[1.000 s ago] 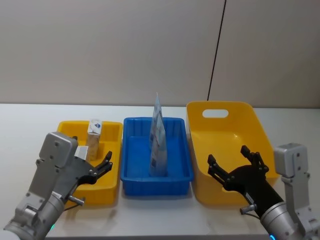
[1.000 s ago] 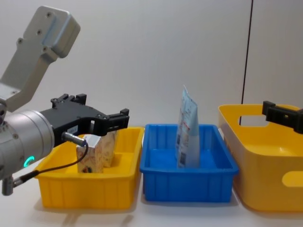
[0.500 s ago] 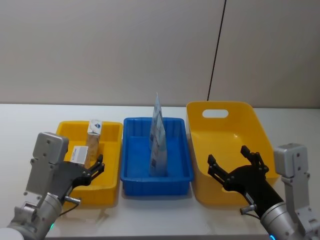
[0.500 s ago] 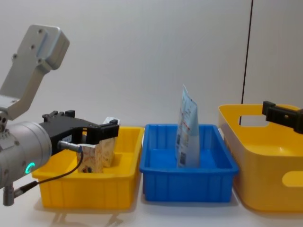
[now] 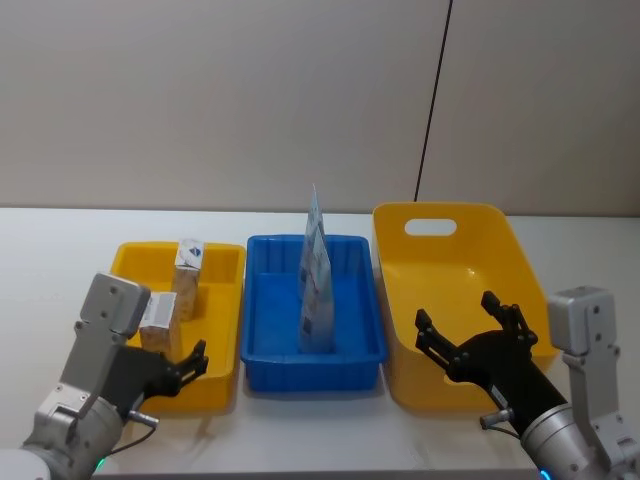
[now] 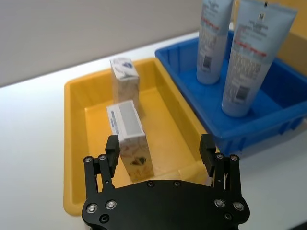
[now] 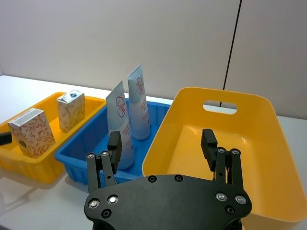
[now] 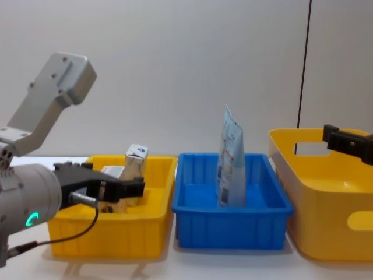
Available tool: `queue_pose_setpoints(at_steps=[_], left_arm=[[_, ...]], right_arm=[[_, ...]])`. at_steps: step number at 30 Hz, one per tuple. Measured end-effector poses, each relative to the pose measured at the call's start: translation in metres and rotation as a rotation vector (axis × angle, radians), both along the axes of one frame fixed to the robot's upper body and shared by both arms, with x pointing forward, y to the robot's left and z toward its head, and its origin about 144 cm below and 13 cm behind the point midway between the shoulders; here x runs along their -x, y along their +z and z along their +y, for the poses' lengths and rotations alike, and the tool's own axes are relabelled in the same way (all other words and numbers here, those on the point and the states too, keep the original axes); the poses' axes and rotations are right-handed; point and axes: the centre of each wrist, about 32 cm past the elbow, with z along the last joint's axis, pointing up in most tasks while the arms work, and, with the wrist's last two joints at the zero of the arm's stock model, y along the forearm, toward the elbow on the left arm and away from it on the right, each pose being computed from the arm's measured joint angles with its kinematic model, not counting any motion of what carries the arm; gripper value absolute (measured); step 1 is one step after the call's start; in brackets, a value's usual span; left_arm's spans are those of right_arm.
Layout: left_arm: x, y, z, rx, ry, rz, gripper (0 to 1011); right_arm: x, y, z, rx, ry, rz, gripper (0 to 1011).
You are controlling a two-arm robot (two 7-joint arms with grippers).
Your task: Bimanual collaborative sorting of washing and personal care products
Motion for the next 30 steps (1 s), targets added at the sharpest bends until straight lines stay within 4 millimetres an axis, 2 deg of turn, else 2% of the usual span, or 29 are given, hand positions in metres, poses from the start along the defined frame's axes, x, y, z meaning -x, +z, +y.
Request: queue_pose_setpoints(at_steps=[11,30], left_arm=[[0.0006,-0.0026,0.0048,-0.032,-0.002,0.109,1001],[-0.0003,-0.0069,0.0095,-0.026,0.038,0.127,1001]], right_arm=[[0.0,0.0,0.0,0.0,0.0,0.0,1002],[0.0,0.0,0.0,0.0,0.0,0.0,1002]])
